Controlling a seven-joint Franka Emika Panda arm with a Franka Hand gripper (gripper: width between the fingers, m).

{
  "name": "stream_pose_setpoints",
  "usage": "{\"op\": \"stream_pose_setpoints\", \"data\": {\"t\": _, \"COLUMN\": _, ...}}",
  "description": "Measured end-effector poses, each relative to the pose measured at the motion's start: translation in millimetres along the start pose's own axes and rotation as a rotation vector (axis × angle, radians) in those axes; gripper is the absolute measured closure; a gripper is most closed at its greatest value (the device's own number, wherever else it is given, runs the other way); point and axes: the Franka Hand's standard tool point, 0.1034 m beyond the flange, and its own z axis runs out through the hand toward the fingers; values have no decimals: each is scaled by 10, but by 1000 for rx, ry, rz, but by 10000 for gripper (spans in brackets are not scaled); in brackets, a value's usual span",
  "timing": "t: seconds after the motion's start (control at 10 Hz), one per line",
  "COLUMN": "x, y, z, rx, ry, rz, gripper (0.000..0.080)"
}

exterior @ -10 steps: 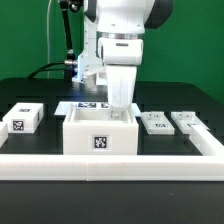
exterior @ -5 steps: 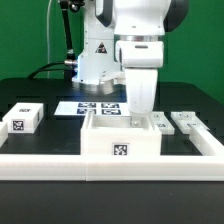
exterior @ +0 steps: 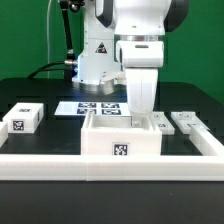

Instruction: Assemble cabinet

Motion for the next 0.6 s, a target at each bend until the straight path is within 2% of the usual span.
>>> {"op": "stream_pose_setpoints", "data": {"t": 0.1, "x": 117, "y": 15, "z": 5, "rx": -2, "ry": 4, "rz": 8, "gripper": 764}}
{"op": "stream_pose_setpoints", "data": {"t": 0.2, "x": 209, "y": 50, "z": 8, "rx": 10, "ry": 1, "rz": -3, "gripper": 764}}
{"op": "stream_pose_setpoints", "data": {"t": 0.4, "x": 383, "y": 48, "z": 11, "rx": 15, "ry": 5, "rz": -31, "gripper": 764}}
{"op": "stream_pose_setpoints", "data": {"t": 0.6, "x": 535, "y": 44, "z": 14, "rx": 32, "ry": -1, "rz": -48, "gripper": 764}}
